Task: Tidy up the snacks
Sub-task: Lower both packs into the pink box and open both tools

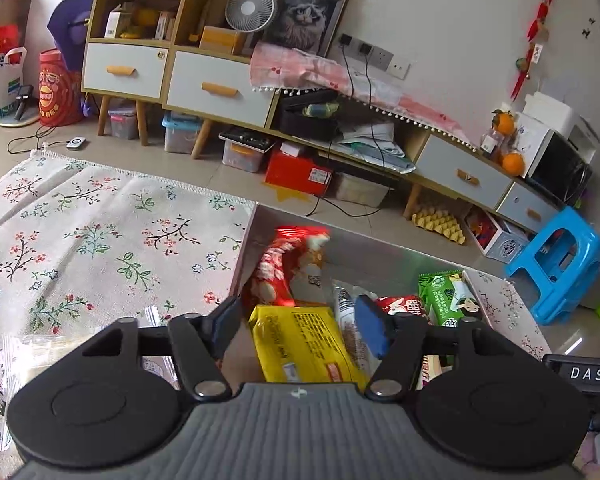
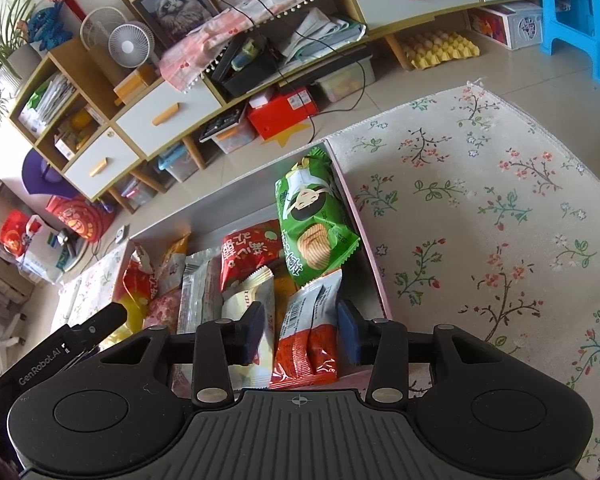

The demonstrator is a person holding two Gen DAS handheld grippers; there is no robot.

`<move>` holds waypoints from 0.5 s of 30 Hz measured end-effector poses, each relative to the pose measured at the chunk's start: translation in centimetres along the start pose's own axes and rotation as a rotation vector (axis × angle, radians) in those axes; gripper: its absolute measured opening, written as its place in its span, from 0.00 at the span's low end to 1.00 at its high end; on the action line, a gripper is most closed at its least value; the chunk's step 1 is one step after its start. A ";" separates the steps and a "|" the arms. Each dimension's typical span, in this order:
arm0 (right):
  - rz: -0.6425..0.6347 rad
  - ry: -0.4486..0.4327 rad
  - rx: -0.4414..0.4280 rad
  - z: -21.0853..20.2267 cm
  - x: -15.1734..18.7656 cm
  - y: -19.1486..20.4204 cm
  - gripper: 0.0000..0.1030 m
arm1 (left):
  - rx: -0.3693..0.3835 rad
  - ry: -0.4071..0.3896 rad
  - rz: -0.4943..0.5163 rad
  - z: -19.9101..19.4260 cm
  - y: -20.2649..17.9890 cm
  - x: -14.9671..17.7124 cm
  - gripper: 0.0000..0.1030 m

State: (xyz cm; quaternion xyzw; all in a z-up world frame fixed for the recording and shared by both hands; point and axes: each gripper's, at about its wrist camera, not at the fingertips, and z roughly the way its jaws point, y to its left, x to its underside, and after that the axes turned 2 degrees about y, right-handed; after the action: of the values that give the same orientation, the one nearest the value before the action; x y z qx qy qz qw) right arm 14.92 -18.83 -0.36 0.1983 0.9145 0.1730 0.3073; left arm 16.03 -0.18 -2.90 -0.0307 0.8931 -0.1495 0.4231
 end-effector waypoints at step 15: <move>-0.050 -0.001 0.009 -2.1 0.2 1.4 0.73 | -0.021 0.057 0.051 -2.4 0.7 -0.3 0.89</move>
State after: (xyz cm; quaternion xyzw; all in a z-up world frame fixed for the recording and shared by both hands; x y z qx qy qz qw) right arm 13.81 -17.89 1.74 0.1767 0.9199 0.1609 0.3109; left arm 14.48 1.14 -1.47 -0.0084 0.9069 -0.1300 0.4007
